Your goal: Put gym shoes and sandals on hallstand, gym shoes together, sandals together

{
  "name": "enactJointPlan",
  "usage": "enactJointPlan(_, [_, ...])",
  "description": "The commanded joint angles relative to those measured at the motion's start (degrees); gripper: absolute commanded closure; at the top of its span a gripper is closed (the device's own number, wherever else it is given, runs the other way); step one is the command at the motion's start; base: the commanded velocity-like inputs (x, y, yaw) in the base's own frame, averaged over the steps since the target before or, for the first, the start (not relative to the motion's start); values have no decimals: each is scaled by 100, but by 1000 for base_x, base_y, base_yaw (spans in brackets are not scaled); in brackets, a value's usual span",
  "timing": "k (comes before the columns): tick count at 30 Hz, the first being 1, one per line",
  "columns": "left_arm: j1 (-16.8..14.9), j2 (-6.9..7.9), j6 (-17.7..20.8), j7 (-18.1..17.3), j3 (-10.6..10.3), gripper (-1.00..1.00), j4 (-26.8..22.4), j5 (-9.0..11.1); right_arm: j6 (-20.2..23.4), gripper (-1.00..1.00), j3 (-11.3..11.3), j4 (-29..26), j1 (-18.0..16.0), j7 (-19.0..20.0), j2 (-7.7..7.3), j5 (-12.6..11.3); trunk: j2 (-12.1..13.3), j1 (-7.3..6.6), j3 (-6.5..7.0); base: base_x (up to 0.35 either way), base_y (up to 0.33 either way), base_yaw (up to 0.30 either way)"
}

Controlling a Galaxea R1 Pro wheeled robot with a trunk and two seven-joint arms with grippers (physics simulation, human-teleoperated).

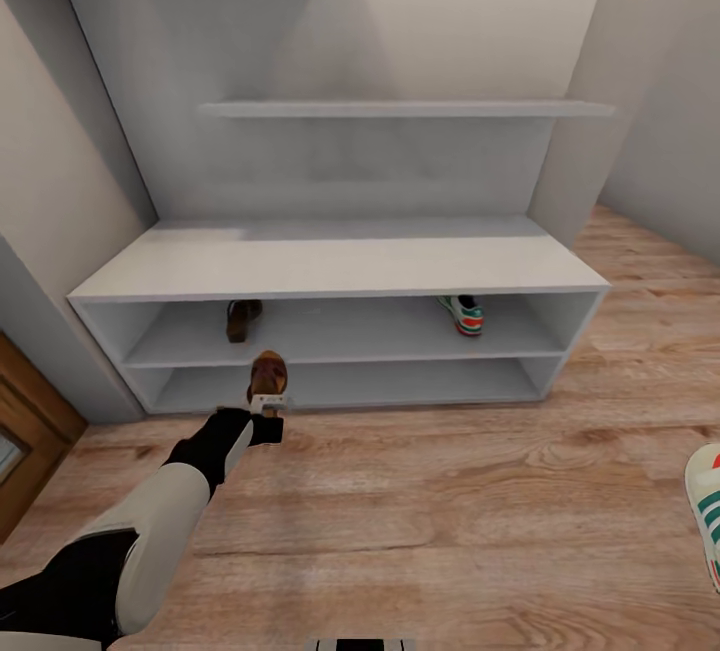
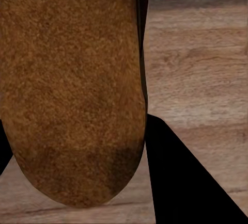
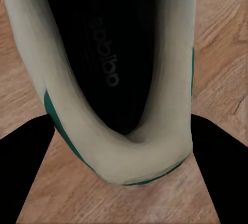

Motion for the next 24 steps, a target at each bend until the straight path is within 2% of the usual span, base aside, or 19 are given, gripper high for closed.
enactJointPlan(1, [-2, -4, 34, -54, 43, 100, -15, -84, 18, 100, -49, -8, -7, 49, 5, 59, -2, 2, -5, 333, 0, 0])
enactJointPlan(9, [9, 0, 47, -46, 46, 100, -263, -87, 18, 100, -49, 0, -7, 47, 5, 59, -2, 2, -5, 335, 0, 0])
enactJointPlan(19, [19, 2, 60, -45, 77, 100, -319, -87, 18, 100, -49, 1, -7, 47, 5, 59, -2, 2, -5, 334, 0, 0])
enactJointPlan(24, [39, 34, 60, -45, 93, 100, -318, -84, 18, 100, -49, 1, -7, 47, 5, 59, -2, 2, -5, 139, 0, 0])
